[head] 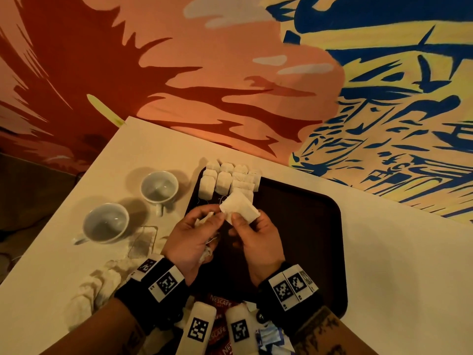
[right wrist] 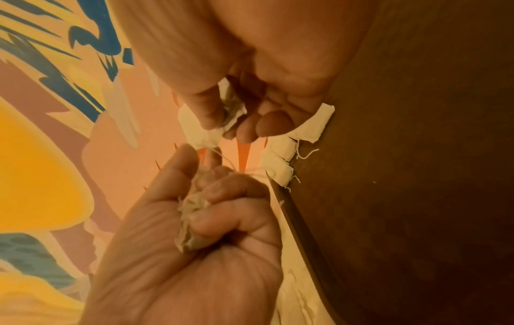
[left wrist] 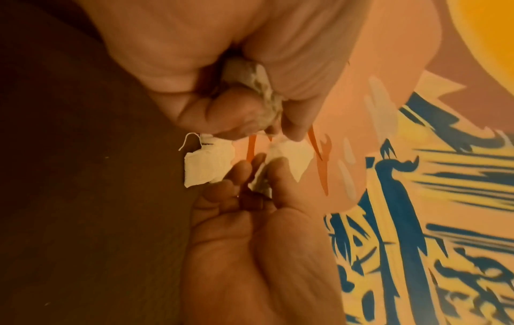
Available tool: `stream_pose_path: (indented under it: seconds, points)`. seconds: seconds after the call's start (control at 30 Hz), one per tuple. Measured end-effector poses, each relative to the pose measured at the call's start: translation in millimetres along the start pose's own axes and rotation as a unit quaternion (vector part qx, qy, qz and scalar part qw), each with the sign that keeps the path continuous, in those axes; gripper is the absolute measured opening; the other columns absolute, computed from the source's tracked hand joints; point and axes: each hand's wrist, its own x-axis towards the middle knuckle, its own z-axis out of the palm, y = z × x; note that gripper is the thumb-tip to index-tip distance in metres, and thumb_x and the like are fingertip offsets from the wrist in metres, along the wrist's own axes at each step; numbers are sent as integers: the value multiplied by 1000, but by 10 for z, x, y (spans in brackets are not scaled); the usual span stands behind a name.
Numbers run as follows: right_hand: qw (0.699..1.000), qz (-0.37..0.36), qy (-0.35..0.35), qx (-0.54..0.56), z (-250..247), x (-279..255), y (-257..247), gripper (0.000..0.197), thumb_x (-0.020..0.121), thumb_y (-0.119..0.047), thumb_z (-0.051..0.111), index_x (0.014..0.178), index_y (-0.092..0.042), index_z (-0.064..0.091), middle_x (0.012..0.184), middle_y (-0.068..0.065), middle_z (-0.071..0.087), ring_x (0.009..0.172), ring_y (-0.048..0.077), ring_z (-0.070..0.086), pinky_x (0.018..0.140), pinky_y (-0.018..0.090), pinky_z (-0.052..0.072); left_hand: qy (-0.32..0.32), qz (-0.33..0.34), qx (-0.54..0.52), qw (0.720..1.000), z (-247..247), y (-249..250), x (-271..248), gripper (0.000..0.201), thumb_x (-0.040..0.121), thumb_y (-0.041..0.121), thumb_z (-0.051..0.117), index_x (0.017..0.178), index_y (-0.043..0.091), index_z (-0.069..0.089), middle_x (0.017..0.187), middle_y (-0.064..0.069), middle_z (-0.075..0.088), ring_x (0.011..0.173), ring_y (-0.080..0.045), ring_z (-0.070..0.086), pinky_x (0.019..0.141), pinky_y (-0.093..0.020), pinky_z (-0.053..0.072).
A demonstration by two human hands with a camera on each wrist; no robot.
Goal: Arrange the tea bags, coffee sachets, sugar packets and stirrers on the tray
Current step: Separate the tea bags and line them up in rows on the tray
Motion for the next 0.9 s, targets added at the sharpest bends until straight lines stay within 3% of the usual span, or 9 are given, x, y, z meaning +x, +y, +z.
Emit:
stream_pose_path:
  seconds: [0.07, 0.2, 0.33, 0.37, 0.43, 0.5, 0.7, 0.83, 0.9]
  points:
    - [1000, 7, -17, 10, 2, -39, 28, 17, 89, -18, 73, 105, -19, 69, 84, 3, 76, 74, 13, 70, 66, 30, 54, -6, 6, 6, 1000, 45, -5, -38, 24, 84, 18, 72, 108, 15, 71, 66, -7, 63, 42, -9, 50, 36, -19, 37]
    - [998, 34, -55, 10, -38, -111, 83, 21, 86, -23, 76, 106, -19, 69, 93, 3, 77, 87, 17, 74, 75, 32, 56, 11, 26, 51, 998, 101, -24, -75, 11, 90, 11, 66, 101, 10, 70, 55, 2, 64, 44, -6, 58, 39, -18, 43]
    - [995, 5, -88, -54, -146, -89, 93, 23, 88, -17, 75, 107, -26, 67, 101, -10, 75, 95, 7, 71, 80, 22, 54, 31, 53, 119, 991, 20, -92, -24, 11, 88, 12, 71, 98, 13, 75, 84, -11, 76, 82, -26, 72, 75, -37, 59]
    - [993, -18, -91, -76, -190, -64, 90, 27, 88, -12, 74, 109, -27, 66, 103, -13, 74, 98, 3, 69, 82, 19, 53, 34, 64, 162, 984, -18, -115, -7, 9, 87, 14, 72, 94, 16, 76, 80, -6, 76, 79, -21, 72, 74, -35, 58]
    - [986, -51, -109, -117, -271, -4, 84, 37, 89, -7, 72, 118, -28, 64, 110, -13, 72, 106, 2, 65, 91, 19, 51, 17, 73, 250, 965, -85, -122, 4, 5, 88, 21, 73, 89, 24, 76, 61, 8, 68, 56, -4, 62, 58, -21, 50]
    - [972, -75, -149, -168, -312, 44, 64, 40, 90, -8, 71, 124, -28, 64, 112, -13, 71, 110, 4, 64, 98, 20, 49, -10, 69, 302, 951, -138, -113, 7, 3, 88, 27, 73, 87, 27, 76, 53, 12, 62, 44, 1, 52, 49, -18, 40]
    - [930, -90, -200, -295, -315, 176, -32, 21, 91, -17, 70, 91, -37, 71, 91, -15, 73, 87, 1, 67, 77, 15, 50, 14, 63, 375, 925, -237, -141, 97, 8, 83, 40, 75, 83, 32, 74, 63, 9, 69, 53, -4, 61, 56, -25, 47]
    - [930, -77, -129, -334, -350, 421, -6, 20, 92, -22, 67, 84, -40, 65, 86, -13, 69, 78, 1, 64, 68, 15, 46, 29, 50, 396, 917, -333, -105, 175, 2, 85, 40, 72, 87, 39, 72, 77, 13, 72, 73, -5, 67, 68, -23, 52]
    - [925, -58, -107, -360, -355, 595, 53, 18, 92, -24, 67, 83, -39, 64, 86, -12, 69, 73, 3, 63, 66, 20, 47, 40, 42, 362, 930, -388, -105, 209, 3, 86, 39, 72, 88, 39, 73, 76, 11, 72, 68, -7, 65, 67, -26, 51]
